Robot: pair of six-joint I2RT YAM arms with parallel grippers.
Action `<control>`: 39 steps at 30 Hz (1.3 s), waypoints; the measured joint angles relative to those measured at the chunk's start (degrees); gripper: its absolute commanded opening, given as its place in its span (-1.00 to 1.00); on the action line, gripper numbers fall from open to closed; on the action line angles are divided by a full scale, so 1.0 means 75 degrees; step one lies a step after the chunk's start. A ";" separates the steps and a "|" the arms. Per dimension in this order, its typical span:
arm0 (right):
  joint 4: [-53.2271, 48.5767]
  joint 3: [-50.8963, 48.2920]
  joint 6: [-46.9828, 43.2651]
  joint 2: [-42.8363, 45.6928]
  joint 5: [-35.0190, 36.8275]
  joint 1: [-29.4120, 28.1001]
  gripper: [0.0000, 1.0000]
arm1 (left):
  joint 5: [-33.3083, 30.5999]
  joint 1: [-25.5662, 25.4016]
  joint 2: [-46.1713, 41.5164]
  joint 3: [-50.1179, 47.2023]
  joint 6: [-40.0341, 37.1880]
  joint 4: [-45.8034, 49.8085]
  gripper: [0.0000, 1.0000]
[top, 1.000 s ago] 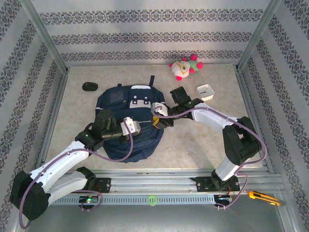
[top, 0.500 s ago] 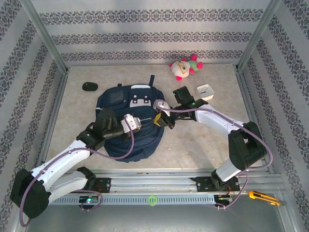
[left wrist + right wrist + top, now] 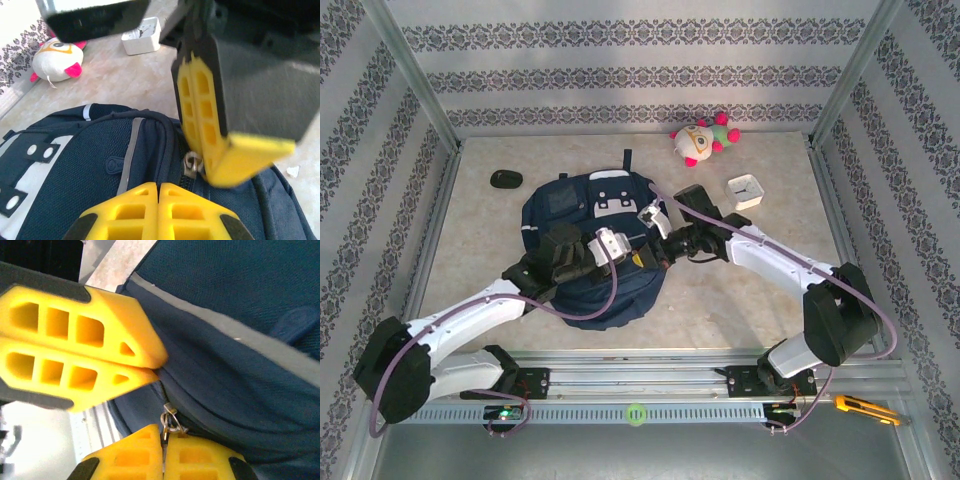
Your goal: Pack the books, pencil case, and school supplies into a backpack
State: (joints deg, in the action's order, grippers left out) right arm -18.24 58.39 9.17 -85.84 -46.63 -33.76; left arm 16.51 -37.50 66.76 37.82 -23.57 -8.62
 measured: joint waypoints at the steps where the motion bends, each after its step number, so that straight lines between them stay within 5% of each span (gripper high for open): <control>1: 0.0227 -0.0122 0.0385 0.0000 0.0032 -0.0093 -1.00 | -0.0003 -0.0029 0.0058 0.0000 0.0047 -0.0067 -1.00; 2: 0.0420 -0.0224 0.0702 0.0003 0.0076 -0.0175 -0.99 | -0.0006 -0.0052 0.0102 0.0000 0.0096 -0.0108 -1.00; 4: 0.0778 -0.0472 0.1390 0.0111 0.0286 -0.0289 -0.31 | -0.0006 -0.0087 0.0122 -0.0029 0.0184 -0.0149 -1.00; 7: 0.1055 -0.0772 0.2130 0.0600 0.0536 -0.0321 0.17 | 0.0009 -0.0087 0.0111 -0.0087 0.0216 -0.0335 -1.00; 16: 0.1976 -0.1652 0.4514 0.2617 0.1460 0.0347 0.15 | 0.0519 -0.0038 -0.0117 -0.0968 0.0627 -0.1644 -1.00; 27: 0.3381 -0.2209 0.6543 0.2060 0.1897 0.0367 0.13 | 0.0938 0.0015 -0.0064 -0.1317 0.1067 -0.2643 -1.00; 39: 0.4243 -0.2212 0.7367 0.1419 0.1935 0.0367 0.26 | 0.0935 0.0015 -0.0067 -0.1329 0.1037 -0.2690 -1.00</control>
State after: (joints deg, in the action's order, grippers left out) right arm 13.58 41.80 64.42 -75.20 -32.12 -31.00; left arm 23.53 -37.39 66.26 27.86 -15.79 -28.80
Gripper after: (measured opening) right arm 0.624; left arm 0.039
